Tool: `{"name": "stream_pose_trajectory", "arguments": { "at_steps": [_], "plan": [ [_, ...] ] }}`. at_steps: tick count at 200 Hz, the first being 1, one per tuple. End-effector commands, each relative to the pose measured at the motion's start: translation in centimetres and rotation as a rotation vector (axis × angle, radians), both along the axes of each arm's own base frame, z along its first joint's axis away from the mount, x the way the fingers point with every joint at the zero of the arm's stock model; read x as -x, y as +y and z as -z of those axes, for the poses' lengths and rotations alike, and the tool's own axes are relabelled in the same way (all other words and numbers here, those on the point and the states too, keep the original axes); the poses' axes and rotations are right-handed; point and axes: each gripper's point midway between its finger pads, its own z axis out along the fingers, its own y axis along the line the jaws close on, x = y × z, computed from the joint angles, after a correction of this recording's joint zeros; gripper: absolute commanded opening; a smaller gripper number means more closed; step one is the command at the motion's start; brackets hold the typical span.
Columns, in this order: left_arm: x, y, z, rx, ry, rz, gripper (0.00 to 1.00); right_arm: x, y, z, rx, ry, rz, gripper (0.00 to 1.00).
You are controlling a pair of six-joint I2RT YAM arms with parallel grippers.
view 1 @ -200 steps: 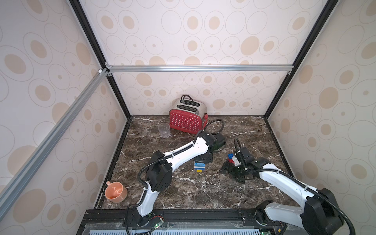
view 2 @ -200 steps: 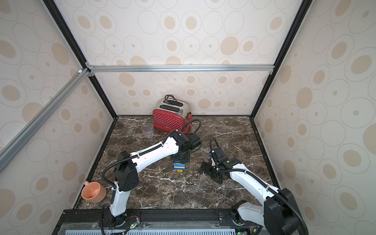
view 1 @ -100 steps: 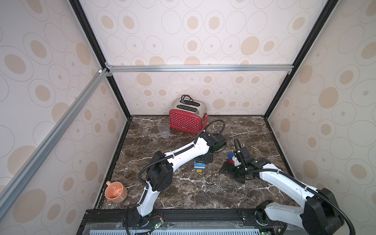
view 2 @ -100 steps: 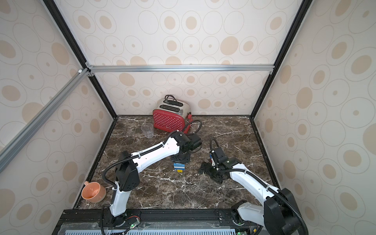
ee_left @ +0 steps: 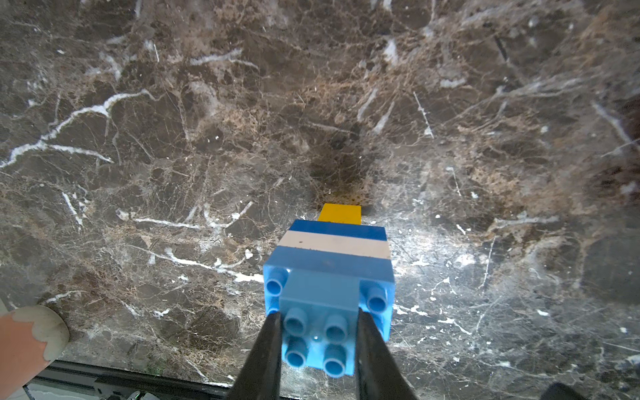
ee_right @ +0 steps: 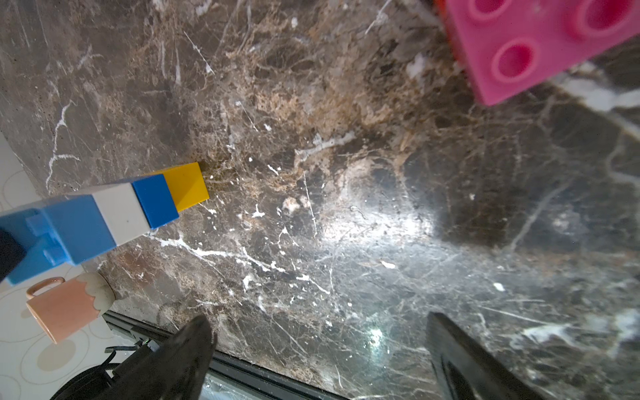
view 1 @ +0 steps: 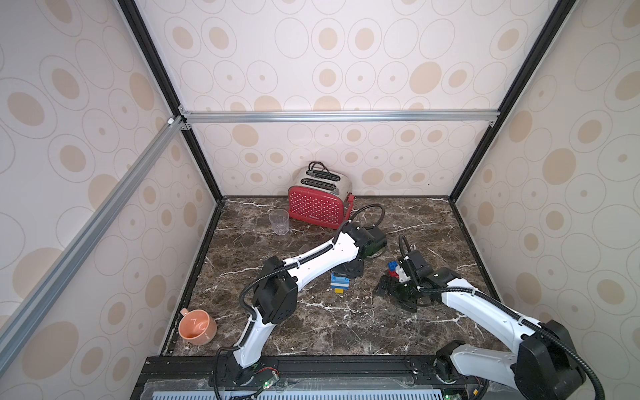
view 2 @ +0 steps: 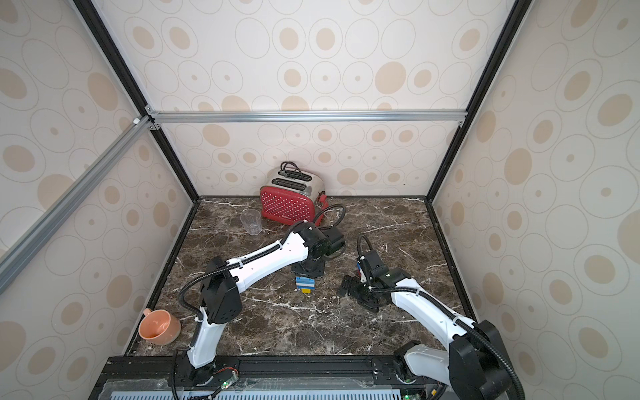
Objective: Assemble a carrot with lego
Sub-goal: Assemble the lego brick with the lego brick.
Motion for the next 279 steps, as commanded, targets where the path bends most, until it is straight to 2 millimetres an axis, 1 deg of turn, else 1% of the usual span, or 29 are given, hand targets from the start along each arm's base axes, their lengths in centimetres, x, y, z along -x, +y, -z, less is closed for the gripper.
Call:
{"name": "stream_pose_trajectory", "arguments": {
  "at_steps": [1,89,144,190,204,225,253,279],
  "plan": [
    [0.9,0.9,1.9,-0.094,0.063,0.017,0.32,-0.4,-0.4,-0.4,0.015,-0.005,0.015,0.99],
    [0.4,0.7,0.2,-0.067,0.016,0.004,0.43,-0.5,-0.4,-0.5,0.015,-0.011,0.012,0.99],
    [-0.5,0.5,-2.2,-0.040,-0.044,0.003,0.49,-0.5,-0.4,-0.6,0.016,-0.012,0.014,0.99],
    [-0.5,0.6,-2.9,-0.033,-0.056,-0.001,0.51,-0.6,-0.5,-0.6,0.019,-0.012,0.016,0.99],
    [-0.7,0.7,-3.8,-0.021,-0.081,-0.007,0.53,-0.5,-0.7,-0.5,0.032,-0.012,0.016,0.99],
    [-1.3,1.0,-5.8,0.000,-0.144,-0.011,0.56,-0.6,-1.5,-0.4,0.080,-0.022,0.014,0.99],
    [-2.0,1.4,-8.7,0.034,-0.230,-0.005,0.65,-1.2,-3.4,-0.6,0.184,-0.042,-0.001,0.99],
    [-2.3,1.8,-10.4,0.056,-0.273,0.002,0.77,-2.6,-4.9,-0.9,0.247,-0.065,-0.003,0.99]
  ]
}}
